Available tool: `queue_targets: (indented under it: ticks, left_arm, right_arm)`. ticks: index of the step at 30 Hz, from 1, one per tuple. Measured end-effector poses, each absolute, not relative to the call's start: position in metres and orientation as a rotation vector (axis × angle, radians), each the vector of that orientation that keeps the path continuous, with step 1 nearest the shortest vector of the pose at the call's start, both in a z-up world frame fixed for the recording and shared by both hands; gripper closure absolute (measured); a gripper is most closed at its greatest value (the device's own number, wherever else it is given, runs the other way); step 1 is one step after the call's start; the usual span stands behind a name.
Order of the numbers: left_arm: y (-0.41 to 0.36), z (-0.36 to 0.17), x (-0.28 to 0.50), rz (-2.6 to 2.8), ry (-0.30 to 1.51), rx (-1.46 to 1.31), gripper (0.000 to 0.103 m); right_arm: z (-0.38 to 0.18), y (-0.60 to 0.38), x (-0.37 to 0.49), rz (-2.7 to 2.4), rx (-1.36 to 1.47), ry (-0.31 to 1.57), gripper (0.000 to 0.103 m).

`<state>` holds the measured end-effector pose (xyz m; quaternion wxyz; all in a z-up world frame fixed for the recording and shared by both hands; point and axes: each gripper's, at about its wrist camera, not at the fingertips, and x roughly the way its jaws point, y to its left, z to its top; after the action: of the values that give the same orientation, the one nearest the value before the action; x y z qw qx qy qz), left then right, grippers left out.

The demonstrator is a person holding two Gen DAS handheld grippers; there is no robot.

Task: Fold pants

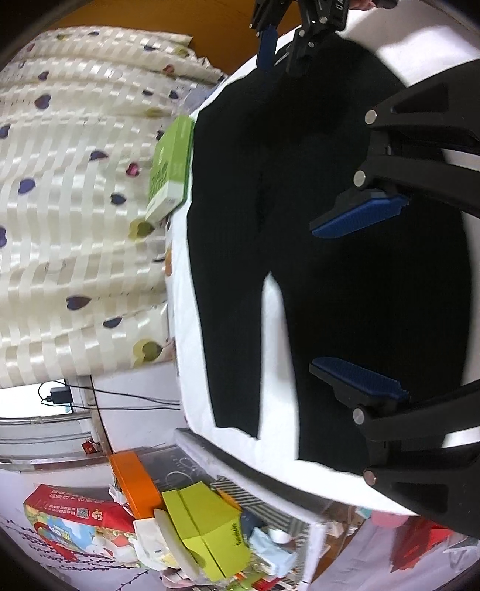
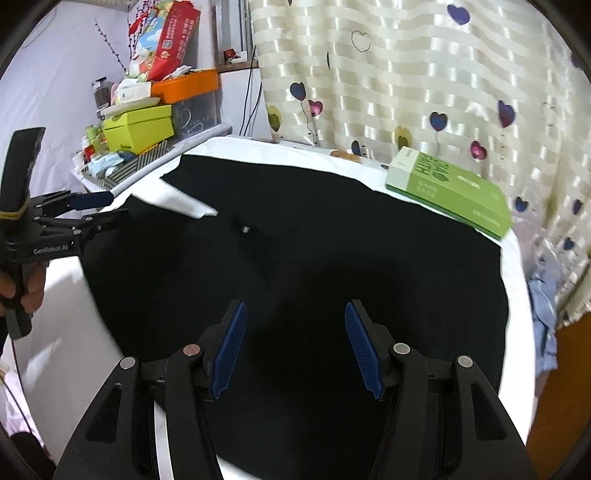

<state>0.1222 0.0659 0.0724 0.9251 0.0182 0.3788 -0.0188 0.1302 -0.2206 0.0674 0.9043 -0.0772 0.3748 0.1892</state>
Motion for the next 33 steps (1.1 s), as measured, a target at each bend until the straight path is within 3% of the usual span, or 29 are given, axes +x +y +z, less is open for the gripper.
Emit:
queue_targets:
  ticks: [18,33]
  left_arm:
    - [0.133,0.042,0.308,-0.009,0.808,0.109,0.033]
    - [0.137,0.002,0.357,-0.164,0.887,0.163,0.033]
  right_arm:
    - [0.039,-0.215,0.349,0.446,-0.229,0.866,0.047]
    - [0.012,-0.197,0.402,0.545,-0.3,0.932,0.047]
